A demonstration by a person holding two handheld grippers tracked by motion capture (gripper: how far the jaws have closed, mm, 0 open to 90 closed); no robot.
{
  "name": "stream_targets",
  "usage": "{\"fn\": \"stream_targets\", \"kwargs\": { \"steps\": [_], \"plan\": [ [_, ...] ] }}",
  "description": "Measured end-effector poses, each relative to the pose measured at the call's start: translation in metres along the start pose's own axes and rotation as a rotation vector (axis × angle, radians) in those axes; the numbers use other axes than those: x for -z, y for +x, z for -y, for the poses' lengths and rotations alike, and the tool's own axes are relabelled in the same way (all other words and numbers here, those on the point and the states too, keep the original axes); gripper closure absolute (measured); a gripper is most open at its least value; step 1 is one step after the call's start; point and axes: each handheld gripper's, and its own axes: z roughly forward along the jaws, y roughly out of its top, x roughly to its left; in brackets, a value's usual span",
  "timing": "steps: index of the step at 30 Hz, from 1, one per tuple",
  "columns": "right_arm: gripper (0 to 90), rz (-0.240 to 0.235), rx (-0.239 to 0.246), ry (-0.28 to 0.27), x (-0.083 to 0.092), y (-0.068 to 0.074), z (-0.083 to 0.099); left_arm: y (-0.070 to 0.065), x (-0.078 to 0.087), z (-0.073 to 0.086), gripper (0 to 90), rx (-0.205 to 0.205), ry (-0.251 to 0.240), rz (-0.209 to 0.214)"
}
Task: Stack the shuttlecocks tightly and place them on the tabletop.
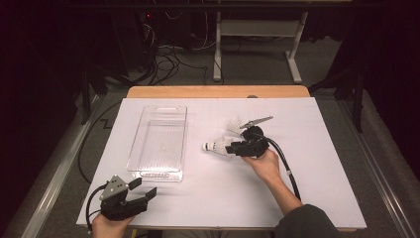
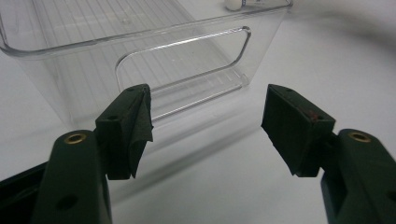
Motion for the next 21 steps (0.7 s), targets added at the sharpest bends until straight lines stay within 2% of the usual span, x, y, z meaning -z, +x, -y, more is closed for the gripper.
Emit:
{"fn": "stream_targets", "kwargs": {
  "steps": [6, 21],
  "plan": [
    [61.2, 0.017, 0.005, -0.018, 0.007, 0.000, 0.001, 0.000, 0.000, 0.000, 33.9, 0.000, 0.001, 0.000],
    [61.0, 0.038, 0.006, -0.044, 0.020, -0.005, 0.006, 0.000, 0.000, 0.000, 33.6, 0.001, -0.001, -0.003]
  ]
}}
